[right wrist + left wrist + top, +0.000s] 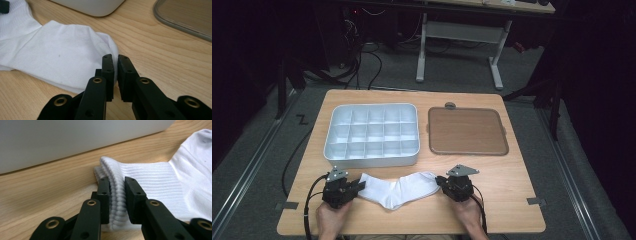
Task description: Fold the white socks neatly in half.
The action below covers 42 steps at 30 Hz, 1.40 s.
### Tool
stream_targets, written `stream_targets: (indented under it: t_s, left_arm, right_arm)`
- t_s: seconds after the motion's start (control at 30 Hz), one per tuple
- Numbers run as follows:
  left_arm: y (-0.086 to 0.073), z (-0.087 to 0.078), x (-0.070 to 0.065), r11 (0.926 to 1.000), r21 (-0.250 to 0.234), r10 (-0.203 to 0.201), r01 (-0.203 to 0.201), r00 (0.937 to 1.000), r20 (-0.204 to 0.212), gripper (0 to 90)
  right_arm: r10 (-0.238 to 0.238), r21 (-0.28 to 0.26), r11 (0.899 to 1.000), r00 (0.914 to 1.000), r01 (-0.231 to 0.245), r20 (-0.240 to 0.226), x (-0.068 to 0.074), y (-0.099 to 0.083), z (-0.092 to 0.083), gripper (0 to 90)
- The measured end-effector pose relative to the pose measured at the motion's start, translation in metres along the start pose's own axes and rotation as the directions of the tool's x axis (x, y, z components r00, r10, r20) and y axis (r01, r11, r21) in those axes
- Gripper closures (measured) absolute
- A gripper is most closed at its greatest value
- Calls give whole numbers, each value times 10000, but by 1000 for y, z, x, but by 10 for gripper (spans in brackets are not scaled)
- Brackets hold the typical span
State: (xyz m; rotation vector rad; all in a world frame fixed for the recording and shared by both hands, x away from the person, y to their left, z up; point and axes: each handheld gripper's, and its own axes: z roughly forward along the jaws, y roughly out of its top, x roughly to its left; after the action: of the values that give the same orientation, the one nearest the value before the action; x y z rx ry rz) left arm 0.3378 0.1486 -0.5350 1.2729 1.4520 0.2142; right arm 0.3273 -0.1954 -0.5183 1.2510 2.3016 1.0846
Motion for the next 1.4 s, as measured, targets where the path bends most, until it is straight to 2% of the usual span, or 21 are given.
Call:
stream_targets:
  t_s: [0.13,0.2,0.37,0.53,1.0,1.2,1.4]
  left_arm:
    - [-1,5,-6,9999,104,-15,15,10000,81,753]
    - [-4,8,-11,9997,184,143,-146,9998,161,753]
    - [-7,15,-17,9998,193,31,-38,9994,347,753]
    - [-9,21,-24,9992,338,214,-229,9987,456,752]
    - [-18,37,-44,9985,467,245,-285,9962,839,750]
    - [-21,41,-47,9981,504,292,-343,9948,979,747]
    - [-21,45,-49,9987,461,169,-218,9944,1047,738]
  right_arm:
    - [140,-17,9999,9998,-139,123,-5,-3,-4,847]
    - [151,-66,9999,9997,-150,208,-7,-4,-6,847]
    - [349,-35,9994,9986,-347,397,-15,-10,-12,846]
    - [491,-84,9988,9973,-487,541,-23,-17,-18,847]
    - [985,-54,9951,9907,-985,934,-42,-29,-32,846]
    - [1132,-71,9936,9873,-1132,1114,-47,-31,-36,846]
    - [1208,-118,9927,9848,-1202,1250,-53,-33,-39,846]
